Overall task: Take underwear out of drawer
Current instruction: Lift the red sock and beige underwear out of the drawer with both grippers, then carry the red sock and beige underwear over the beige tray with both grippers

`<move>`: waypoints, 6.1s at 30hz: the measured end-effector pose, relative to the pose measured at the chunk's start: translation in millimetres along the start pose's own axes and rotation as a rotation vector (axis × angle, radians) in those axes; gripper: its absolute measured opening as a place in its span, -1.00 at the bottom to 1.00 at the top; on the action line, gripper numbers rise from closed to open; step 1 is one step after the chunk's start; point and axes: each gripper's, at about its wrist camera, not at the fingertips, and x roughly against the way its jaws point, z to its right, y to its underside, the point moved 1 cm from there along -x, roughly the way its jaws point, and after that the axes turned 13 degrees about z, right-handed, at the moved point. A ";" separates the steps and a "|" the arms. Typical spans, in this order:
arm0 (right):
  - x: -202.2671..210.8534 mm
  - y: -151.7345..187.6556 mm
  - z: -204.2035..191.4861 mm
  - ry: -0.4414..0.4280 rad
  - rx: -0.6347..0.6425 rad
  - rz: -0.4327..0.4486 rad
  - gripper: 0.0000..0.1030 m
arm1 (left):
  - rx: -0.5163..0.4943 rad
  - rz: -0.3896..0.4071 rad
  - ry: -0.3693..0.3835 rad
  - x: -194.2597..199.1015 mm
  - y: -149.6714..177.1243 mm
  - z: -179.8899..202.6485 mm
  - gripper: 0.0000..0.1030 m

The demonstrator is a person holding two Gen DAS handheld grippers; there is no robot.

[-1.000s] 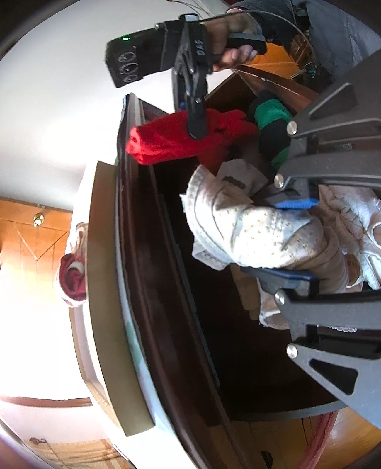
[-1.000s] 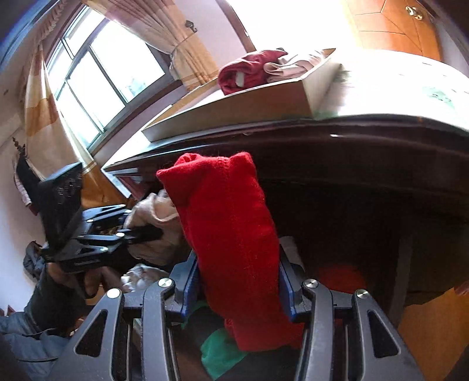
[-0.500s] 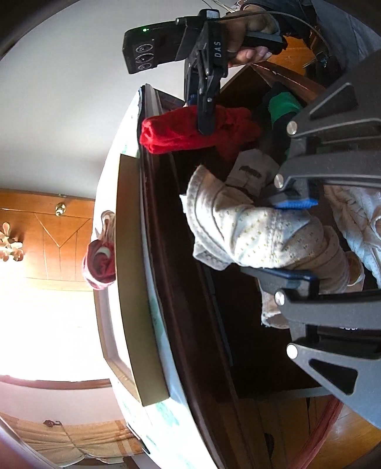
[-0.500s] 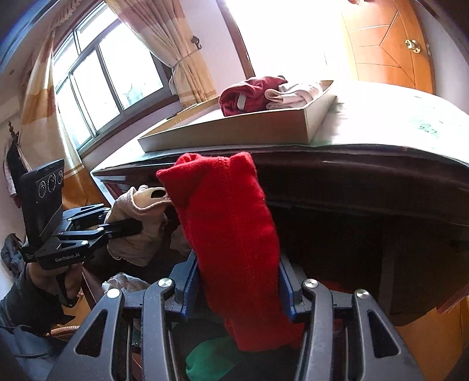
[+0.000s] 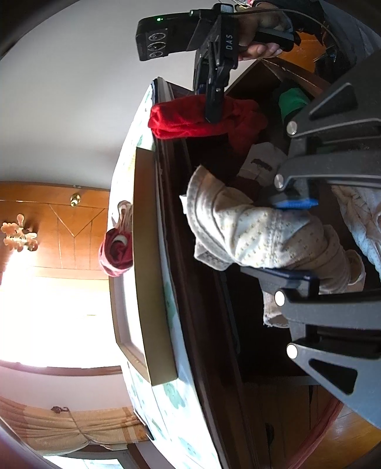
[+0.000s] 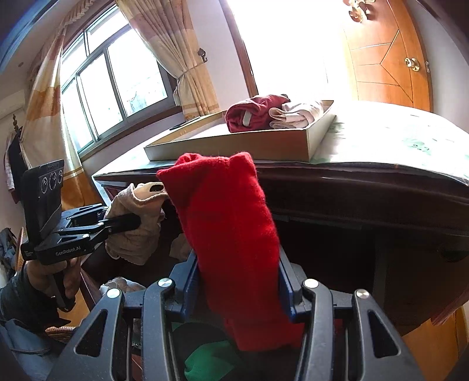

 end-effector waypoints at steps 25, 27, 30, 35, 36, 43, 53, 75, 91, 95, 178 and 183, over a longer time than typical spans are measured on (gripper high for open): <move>21.3 -0.1 -12.3 0.027 0.068 0.133 -0.06 | 0.009 0.062 -0.070 7.0 -0.9 -1.8 -0.43; 22.4 -0.4 -12.7 0.029 0.071 0.140 -0.06 | 0.010 0.073 -0.082 9.0 -1.2 -2.0 -0.43; 24.7 -0.7 -13.0 0.036 0.077 0.159 -0.06 | 0.017 0.087 -0.096 11.5 -1.3 -3.3 -0.43; 27.6 -0.1 -14.2 0.044 0.087 0.184 -0.06 | 0.021 0.116 -0.116 15.0 -2.1 -4.2 -0.43; 27.9 0.3 -14.5 0.043 0.088 0.186 -0.06 | 0.020 0.123 -0.118 15.8 -2.2 -4.3 -0.43; 27.0 0.9 -12.9 0.042 0.090 0.187 -0.06 | 0.020 0.153 -0.129 19.6 -2.4 -4.6 -0.43; 32.1 2.6 -17.1 0.042 0.115 0.223 -0.06 | 0.017 0.185 -0.143 24.8 -2.3 -3.9 -0.43; 38.2 2.4 -20.4 0.031 0.146 0.273 -0.06 | 0.021 0.293 -0.177 41.1 -2.5 -5.5 -0.43; 31.2 -12.3 -9.0 -0.044 -0.002 0.239 -0.06 | 0.093 0.334 -0.165 49.0 -9.0 -9.3 -0.45; 31.0 -25.0 -11.4 -0.086 -0.048 0.231 -0.06 | 0.103 0.342 -0.150 52.7 -19.7 -8.2 -0.45; -163.8 -194.8 99.4 0.089 -0.364 -0.037 0.12 | 0.536 -0.038 -0.158 -178.4 -190.7 -161.3 -0.31; -159.2 -191.7 100.5 0.096 -0.359 -0.018 0.63 | 0.545 -0.040 -0.165 -176.1 -185.6 -158.5 0.07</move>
